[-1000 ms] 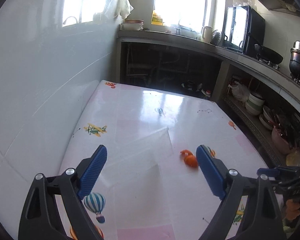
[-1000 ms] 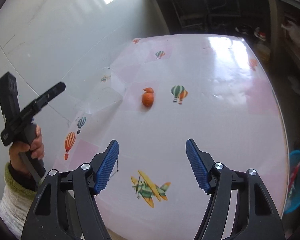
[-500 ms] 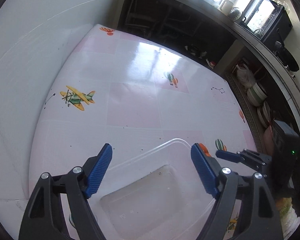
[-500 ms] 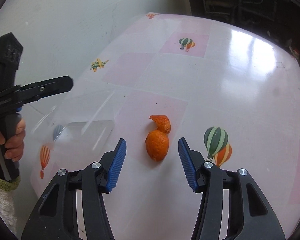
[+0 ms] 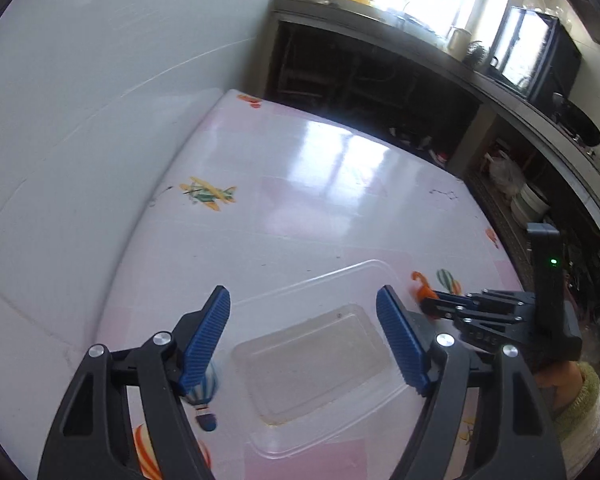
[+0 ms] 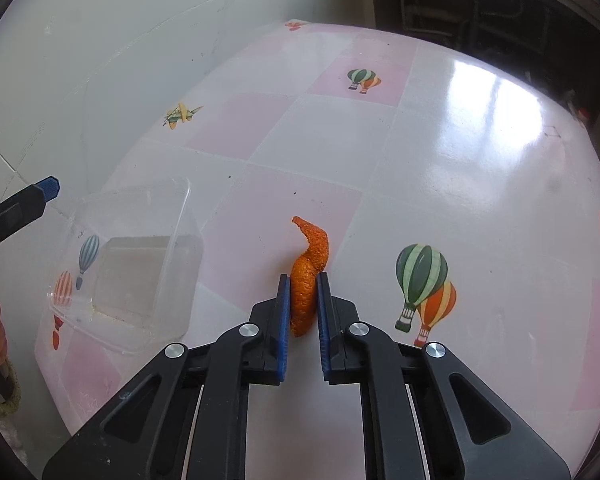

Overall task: Collect trash
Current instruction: 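Lift the orange peel with the right tool while the left tool grasps the clear tray, then lift the clear tray with the left tool while the right holds the peel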

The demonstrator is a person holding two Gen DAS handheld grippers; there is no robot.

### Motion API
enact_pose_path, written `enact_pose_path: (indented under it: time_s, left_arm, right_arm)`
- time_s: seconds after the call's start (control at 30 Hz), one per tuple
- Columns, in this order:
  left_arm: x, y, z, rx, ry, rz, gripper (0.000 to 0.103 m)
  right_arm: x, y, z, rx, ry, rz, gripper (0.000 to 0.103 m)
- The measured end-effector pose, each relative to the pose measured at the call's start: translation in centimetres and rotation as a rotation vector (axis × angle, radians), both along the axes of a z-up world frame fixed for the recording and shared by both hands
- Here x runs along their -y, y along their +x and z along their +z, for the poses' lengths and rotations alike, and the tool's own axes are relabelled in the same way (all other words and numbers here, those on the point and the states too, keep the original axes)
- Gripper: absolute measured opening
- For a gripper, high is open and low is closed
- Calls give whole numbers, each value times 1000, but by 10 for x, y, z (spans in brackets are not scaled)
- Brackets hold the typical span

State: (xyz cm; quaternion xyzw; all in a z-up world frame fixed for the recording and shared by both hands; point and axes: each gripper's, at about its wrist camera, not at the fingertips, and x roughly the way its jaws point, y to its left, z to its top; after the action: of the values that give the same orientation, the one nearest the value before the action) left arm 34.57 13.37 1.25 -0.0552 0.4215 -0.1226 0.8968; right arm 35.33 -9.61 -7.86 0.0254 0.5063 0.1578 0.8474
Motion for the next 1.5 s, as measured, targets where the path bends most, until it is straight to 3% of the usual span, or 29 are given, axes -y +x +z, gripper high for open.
enact_pose_path:
  time_s: [0.07, 0.2, 0.3, 0.47, 0.67, 0.87, 1.03, 1.17, 1.2, 1.27, 1.37, 1.5]
  left_arm:
    - [-9, 3, -11, -41, 59, 58, 73]
    - [-18, 2, -40, -147, 89, 90, 72]
    - [-18, -2, -56, -190, 93, 99, 62]
    - [-14, -20, -63, -185, 52, 74, 24]
    - [7, -52, -57, -140, 34, -26, 8]
    - [27, -90, -64, -176, -6, -67, 8]
    - [40, -121, -69, -216, -140, -66, 10]
    - [64, -148, -69, -245, -213, -124, 16]
    - [70, -155, -69, -247, -225, -134, 18]
    - [88, -169, -69, -262, -262, -175, 38]
    - [111, -193, -67, -247, -278, -213, 59]
    - [131, -218, -65, -268, -293, -315, 67]
  right_arm:
    - [7, -7, -1, -12, 24, -21, 10]
    - [20, -29, 2, -20, 80, -61, 10]
    - [36, -55, 11, -3, 111, -85, 10]
    - [59, -93, 16, -3, 129, -152, 10]
    - [93, -151, 27, 12, 120, -244, 10]
    - [114, -187, 18, -9, 160, -337, 10]
    - [110, -204, 8, -32, 227, -365, 10]
    - [107, -209, 5, -31, 259, -373, 10]
    - [108, -209, 6, -28, 264, -376, 10]
    - [111, -212, 7, -19, 270, -384, 10]
    - [119, -212, 9, -10, 272, -406, 10]
    - [135, -213, 7, -10, 290, -440, 10]
